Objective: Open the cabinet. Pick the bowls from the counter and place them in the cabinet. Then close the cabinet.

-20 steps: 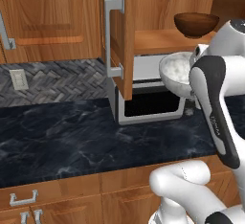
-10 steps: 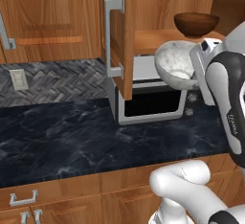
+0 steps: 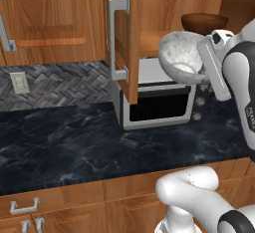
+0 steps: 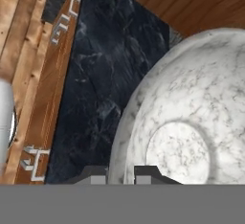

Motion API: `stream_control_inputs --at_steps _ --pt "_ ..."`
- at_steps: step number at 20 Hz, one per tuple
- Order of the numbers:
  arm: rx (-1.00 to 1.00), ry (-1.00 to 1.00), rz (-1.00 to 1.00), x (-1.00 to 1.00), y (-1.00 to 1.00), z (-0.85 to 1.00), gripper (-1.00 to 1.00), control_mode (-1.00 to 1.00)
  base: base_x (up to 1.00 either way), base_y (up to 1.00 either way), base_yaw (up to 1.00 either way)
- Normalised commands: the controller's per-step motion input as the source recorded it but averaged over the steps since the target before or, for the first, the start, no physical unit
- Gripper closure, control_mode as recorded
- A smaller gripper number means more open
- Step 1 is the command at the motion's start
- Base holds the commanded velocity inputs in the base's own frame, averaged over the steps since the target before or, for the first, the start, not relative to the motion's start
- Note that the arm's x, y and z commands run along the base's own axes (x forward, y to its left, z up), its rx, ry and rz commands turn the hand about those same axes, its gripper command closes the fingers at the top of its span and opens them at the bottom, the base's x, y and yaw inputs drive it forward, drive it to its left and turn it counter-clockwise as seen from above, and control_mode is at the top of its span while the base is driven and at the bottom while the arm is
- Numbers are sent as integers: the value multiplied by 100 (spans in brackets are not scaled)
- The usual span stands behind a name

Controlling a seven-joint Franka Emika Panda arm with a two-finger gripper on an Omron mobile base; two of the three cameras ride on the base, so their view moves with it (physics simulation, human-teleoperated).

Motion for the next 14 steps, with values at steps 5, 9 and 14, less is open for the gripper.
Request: stream_control_inputs --at_steps 5,9,14 --pt "0 5 2 33 0 33 100 -100 0 0 0" --pt "0 5 2 51 0 3 100 -100 0 0 0" --pt "0 0 3 54 0 0 100 -100 0 0 0"
